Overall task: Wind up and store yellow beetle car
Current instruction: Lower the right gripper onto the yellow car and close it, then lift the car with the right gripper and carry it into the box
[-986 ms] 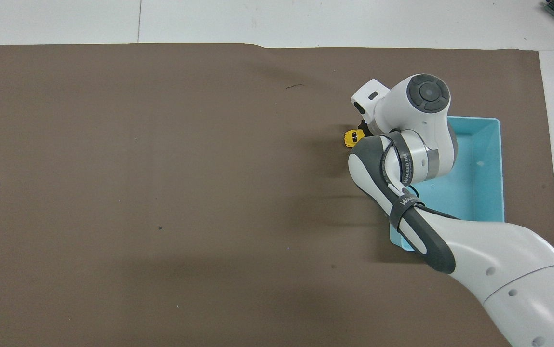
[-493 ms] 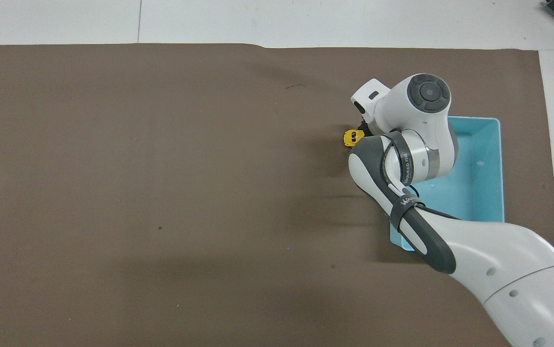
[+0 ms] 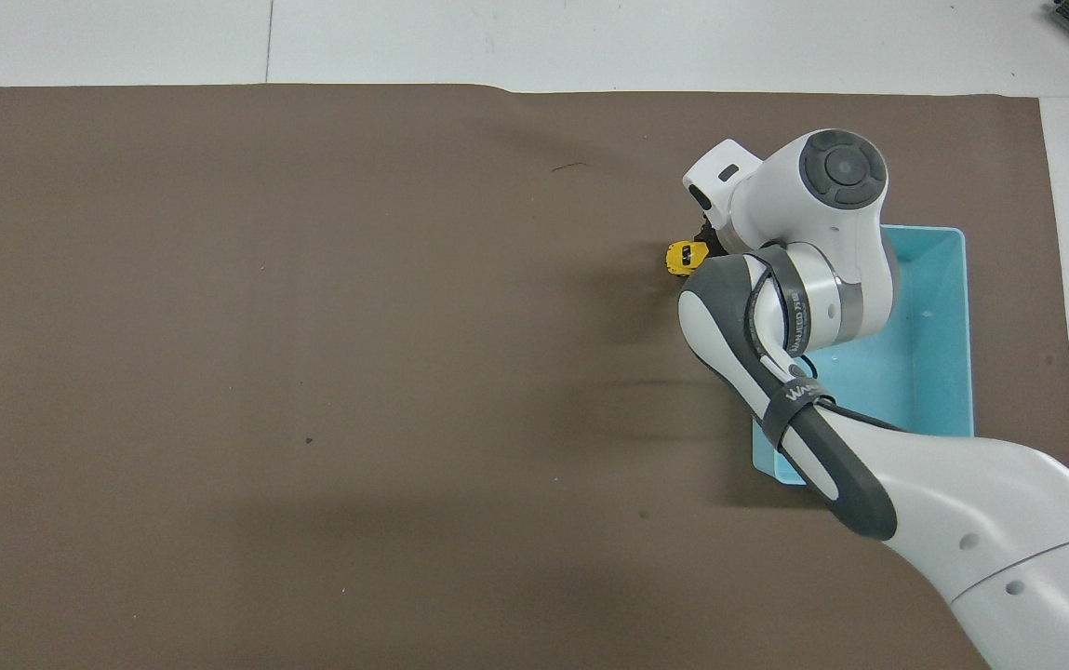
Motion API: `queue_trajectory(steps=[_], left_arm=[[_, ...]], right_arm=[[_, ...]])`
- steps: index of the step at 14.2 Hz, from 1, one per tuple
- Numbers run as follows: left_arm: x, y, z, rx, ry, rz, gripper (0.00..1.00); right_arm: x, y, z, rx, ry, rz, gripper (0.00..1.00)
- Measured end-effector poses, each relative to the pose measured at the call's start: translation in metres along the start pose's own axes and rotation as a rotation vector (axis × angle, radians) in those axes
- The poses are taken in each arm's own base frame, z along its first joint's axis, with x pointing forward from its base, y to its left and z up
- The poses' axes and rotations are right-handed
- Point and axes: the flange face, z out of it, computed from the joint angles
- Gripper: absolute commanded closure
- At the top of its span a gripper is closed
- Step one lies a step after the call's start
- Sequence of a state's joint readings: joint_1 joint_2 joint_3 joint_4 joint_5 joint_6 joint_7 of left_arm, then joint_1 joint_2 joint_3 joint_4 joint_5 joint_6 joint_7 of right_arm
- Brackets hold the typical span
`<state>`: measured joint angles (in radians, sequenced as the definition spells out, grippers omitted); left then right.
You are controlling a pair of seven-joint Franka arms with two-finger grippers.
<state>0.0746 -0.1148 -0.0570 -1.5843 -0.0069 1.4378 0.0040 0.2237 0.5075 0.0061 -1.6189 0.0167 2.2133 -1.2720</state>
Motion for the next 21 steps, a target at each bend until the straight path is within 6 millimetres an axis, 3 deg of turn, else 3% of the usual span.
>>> queue_trajectory(steps=[6,10,15,21], left_arm=[[0.000,0.000,0.000,0.000,0.000,0.000,0.00],[0.000,0.000,0.000,0.000,0.000,0.000,0.00],[0.000,0.000,0.000,0.000,0.000,0.000,0.00],[0.000,0.000,0.000,0.000,0.000,0.000,0.00]], right_arm=[[0.009,0.001,-0.029,-0.006,0.010,-0.010,0.69],[0.008,0.000,-0.069,0.013,0.005,-0.006,0.70],[-0.002,-0.002,-0.102,0.019,0.021,0.017,0.72],[-0.027,-0.004,-0.129,0.031,0.018,0.096,0.73]])
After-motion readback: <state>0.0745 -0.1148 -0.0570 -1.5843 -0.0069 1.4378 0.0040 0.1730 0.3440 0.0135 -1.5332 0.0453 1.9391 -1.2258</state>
